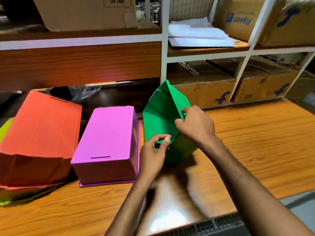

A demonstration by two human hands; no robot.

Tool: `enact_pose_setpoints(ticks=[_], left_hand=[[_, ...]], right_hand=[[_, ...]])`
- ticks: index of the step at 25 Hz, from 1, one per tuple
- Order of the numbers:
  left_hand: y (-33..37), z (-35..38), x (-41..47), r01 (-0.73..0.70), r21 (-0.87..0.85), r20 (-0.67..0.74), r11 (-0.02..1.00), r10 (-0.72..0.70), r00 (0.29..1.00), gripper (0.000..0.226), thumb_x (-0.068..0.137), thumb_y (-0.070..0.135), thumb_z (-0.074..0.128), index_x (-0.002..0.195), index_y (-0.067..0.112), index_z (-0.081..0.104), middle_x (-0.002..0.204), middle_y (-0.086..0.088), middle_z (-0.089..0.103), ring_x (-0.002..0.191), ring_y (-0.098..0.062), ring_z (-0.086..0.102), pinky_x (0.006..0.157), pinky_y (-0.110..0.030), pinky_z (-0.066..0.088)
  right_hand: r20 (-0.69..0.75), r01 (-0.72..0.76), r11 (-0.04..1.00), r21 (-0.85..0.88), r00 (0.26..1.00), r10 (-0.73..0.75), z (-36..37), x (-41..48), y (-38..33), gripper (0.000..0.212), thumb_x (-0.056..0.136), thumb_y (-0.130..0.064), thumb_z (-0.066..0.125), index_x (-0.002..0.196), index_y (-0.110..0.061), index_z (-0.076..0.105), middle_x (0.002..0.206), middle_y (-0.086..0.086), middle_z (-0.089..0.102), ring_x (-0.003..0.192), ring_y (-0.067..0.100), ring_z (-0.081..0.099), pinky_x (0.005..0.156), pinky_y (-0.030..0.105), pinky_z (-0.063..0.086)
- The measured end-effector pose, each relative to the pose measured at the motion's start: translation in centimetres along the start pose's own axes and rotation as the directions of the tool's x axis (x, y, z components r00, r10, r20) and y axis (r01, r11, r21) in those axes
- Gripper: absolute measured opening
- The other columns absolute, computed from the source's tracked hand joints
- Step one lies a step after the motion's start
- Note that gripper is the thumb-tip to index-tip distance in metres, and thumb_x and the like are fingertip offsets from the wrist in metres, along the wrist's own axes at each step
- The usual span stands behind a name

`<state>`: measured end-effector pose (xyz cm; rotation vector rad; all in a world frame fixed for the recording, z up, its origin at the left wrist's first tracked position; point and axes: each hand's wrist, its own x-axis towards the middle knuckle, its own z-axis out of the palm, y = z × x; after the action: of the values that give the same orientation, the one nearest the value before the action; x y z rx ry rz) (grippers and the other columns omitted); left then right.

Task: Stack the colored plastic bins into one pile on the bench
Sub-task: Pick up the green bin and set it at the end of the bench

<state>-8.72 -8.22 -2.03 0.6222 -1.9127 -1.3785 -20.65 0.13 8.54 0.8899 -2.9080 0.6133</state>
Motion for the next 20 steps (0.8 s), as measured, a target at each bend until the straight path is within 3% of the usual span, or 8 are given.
enact_pose_setpoints(ticks=[3,5,7,10,14,17,20], left_hand=[[-1.0,0.0,0.2,0.071,0.024,-0.014,0.997,-0.071,0.997,0.010,0.095,0.017,0.069,0.099,0.023,0.076,0.099,0.016,0.075,0.094,0.005,0.066,0.079,-0.010,0.044],[-1.6,0.1,0.4,0.147,-0.003,-0.017,0.989,-0.147,0.989,0.015,0.093,0.014,0.071,0.105,0.023,0.073,0.106,0.010,0.072,0.103,-0.007,0.065,0.084,-0.020,0.049],[-1.9,0.1,0.6,0.182,0.039,-0.063,0.982,-0.180,0.982,0.023,0.091,0.019,0.072,0.114,0.024,0.070,0.115,0.008,0.065,0.108,-0.015,0.060,0.090,-0.030,0.050],[-1.3,-0.4,1.3,0.231,0.165,-0.144,0.959,-0.208,0.967,0.042,0.090,0.023,0.074,0.130,0.024,0.062,0.127,0.009,0.053,0.114,-0.007,0.047,0.093,-0.027,0.046],[0.5,-0.2,3.0,0.464,-0.186,-0.030,0.866,-0.477,0.878,0.046,0.096,0.014,0.067,0.140,0.009,0.053,0.129,-0.004,0.064,0.103,-0.015,0.063,0.064,-0.012,0.049],[1.4,0.1,4.1,0.438,-0.207,0.024,0.875,-0.443,0.896,0.033,0.096,0.009,0.066,0.128,0.006,0.062,0.112,-0.011,0.073,0.084,-0.015,0.066,0.049,-0.010,0.048],[1.9,-0.1,4.7,0.380,-0.185,-0.028,0.906,-0.391,0.920,0.026,0.095,0.004,0.065,0.121,0.007,0.062,0.090,-0.001,0.066,0.074,-0.007,0.062,0.053,-0.011,0.049]], right_hand=[[-0.009,-0.030,0.996,0.082,0.999,0.030,0.2,0.5,1.2,0.041,0.091,-0.029,0.060,0.131,-0.018,0.063,0.123,0.005,0.065,0.098,0.023,0.067,0.080,0.043,0.061],[-0.068,-0.074,0.986,0.150,0.994,0.085,0.3,0.5,2.4,0.041,0.093,-0.026,0.058,0.133,-0.018,0.062,0.123,0.004,0.065,0.097,0.022,0.067,0.079,0.044,0.062],[-0.125,-0.116,0.965,0.237,0.981,0.148,0.1,0.3,3.8,0.040,0.094,-0.026,0.057,0.134,-0.020,0.062,0.123,0.001,0.065,0.099,0.018,0.066,0.077,0.039,0.061],[-0.164,-0.124,0.927,0.353,0.968,0.192,-0.7,-0.5,6.3,0.035,0.095,-0.022,0.056,0.129,-0.021,0.064,0.120,0.001,0.065,0.098,0.014,0.063,0.068,0.027,0.052],[-0.154,-0.083,0.733,0.675,0.956,0.250,-1.4,-2.1,8.7,0.027,0.095,-0.014,0.054,0.117,-0.028,0.061,0.112,-0.003,0.067,0.100,0.015,0.066,0.080,0.042,0.060],[-0.112,-0.052,0.642,0.765,0.971,0.211,-1.4,-3.2,9.6,0.030,0.098,-0.010,0.053,0.123,-0.027,0.057,0.110,-0.012,0.062,0.097,0.003,0.063,0.070,0.023,0.056],[-0.064,-0.077,0.603,0.794,0.976,0.209,-1.3,-3.6,11.0,0.029,0.093,-0.004,0.058,0.116,-0.021,0.062,0.105,-0.005,0.065,0.091,0.007,0.063,0.064,0.022,0.049]])
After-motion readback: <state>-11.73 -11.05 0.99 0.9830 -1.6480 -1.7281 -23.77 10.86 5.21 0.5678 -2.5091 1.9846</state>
